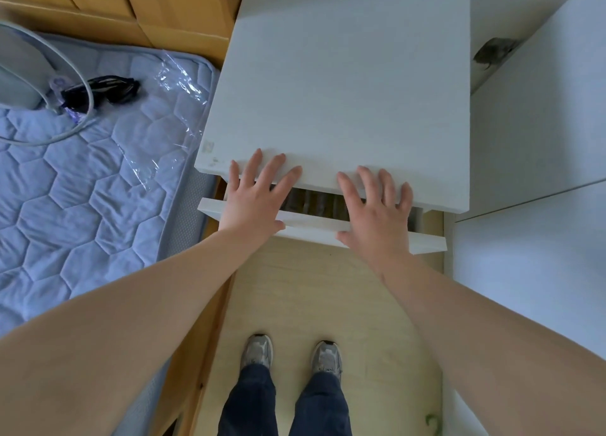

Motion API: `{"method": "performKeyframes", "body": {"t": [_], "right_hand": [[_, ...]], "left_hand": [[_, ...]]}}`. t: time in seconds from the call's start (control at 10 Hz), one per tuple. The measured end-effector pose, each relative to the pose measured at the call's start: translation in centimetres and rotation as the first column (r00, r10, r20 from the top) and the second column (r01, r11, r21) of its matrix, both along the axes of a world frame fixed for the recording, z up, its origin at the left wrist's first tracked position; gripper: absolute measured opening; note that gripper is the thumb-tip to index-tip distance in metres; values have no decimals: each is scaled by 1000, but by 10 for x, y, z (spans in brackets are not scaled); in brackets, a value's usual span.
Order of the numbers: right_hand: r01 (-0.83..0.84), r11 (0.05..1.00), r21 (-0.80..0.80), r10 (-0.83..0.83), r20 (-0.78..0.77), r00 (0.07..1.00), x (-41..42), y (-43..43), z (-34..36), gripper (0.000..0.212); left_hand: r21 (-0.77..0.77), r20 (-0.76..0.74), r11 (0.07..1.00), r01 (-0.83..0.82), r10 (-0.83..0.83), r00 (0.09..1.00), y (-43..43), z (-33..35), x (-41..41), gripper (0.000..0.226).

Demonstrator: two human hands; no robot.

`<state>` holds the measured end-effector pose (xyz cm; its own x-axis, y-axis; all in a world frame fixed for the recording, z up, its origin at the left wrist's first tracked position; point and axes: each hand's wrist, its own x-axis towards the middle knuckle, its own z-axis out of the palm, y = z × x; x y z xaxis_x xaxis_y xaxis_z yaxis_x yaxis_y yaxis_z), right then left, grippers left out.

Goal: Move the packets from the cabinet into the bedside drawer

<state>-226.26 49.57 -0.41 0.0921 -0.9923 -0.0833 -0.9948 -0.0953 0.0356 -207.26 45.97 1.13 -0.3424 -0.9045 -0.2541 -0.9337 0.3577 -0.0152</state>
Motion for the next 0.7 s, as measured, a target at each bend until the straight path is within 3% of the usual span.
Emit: {"method": "performKeyframes", "body": {"t": [0.1, 0.3, 0.4, 0.7], "right_hand": [[24, 990, -138, -25, -5, 1000, 4, -5, -11, 105], [60, 983, -174, -68, -40, 997, 4, -10, -18, 90], [71, 992, -108, -74, -22, 997, 5, -11, -16, 84], [42, 929, 368, -84, 99, 992, -2, -17, 7, 87]], "left_hand": [[-20, -48, 999, -47, 46, 998, -4, -4, -4, 83], [-45, -124, 993, -106, 100, 987, -6, -13, -10, 76], [-29, -75, 996, -86, 84, 994, -7, -17, -7, 79], [183, 72, 981, -59, 47, 996, -10, -16, -14, 93]]}}
